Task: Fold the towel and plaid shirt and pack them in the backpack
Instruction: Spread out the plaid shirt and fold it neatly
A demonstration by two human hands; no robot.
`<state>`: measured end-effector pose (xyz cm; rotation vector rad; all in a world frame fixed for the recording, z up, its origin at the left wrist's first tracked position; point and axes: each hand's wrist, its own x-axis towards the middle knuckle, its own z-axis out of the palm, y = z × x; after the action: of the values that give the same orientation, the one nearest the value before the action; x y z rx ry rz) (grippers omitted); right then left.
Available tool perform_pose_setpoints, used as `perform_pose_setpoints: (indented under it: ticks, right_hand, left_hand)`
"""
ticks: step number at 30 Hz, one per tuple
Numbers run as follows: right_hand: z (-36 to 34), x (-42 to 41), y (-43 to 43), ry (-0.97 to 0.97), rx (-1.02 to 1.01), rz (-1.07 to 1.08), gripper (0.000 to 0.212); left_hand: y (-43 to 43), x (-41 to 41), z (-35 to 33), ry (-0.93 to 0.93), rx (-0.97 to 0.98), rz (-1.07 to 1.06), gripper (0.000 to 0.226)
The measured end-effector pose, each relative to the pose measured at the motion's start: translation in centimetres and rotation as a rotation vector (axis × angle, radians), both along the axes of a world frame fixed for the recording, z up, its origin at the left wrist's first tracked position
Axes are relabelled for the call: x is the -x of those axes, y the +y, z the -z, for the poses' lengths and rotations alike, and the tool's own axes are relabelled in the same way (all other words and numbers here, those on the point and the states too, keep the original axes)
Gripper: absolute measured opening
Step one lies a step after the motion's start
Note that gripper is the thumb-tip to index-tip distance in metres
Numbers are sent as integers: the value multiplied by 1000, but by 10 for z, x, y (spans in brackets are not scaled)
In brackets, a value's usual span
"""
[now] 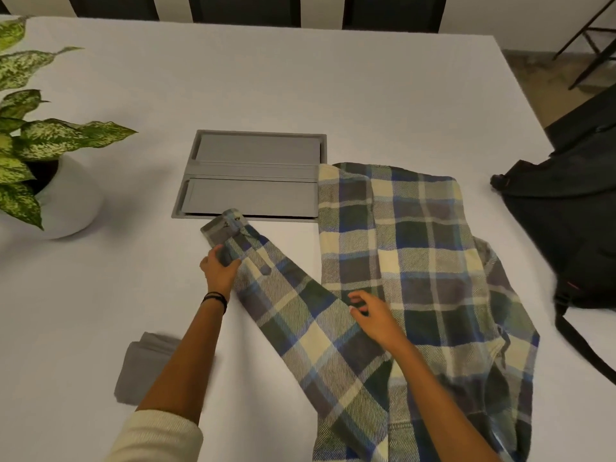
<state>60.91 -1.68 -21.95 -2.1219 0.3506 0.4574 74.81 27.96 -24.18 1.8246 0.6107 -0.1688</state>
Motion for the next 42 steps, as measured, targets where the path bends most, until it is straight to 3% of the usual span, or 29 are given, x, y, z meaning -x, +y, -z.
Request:
perform_pose_setpoints:
  ticks: [3, 9, 18, 31, 42]
  right_hand:
    - [7, 2, 2, 24, 3, -26, 34]
    - [18, 5, 1, 32, 2, 10, 31]
    - [13, 9, 1, -17, 29, 43, 23]
    - [-6, 16, -3, -44, -27, 77, 23]
    - [-22, 23, -25, -40, -147, 162, 13]
  left_hand:
    - [2, -14, 8, 0, 15, -41, 57]
    - [-6, -29, -1, -65, 208, -189, 31]
    - [-13, -36, -12, -46, 193, -113, 40]
    - [-28, -37, -52, -197, 286, -110, 39]
    - [-54, -61, -76, -253, 362, 94, 43]
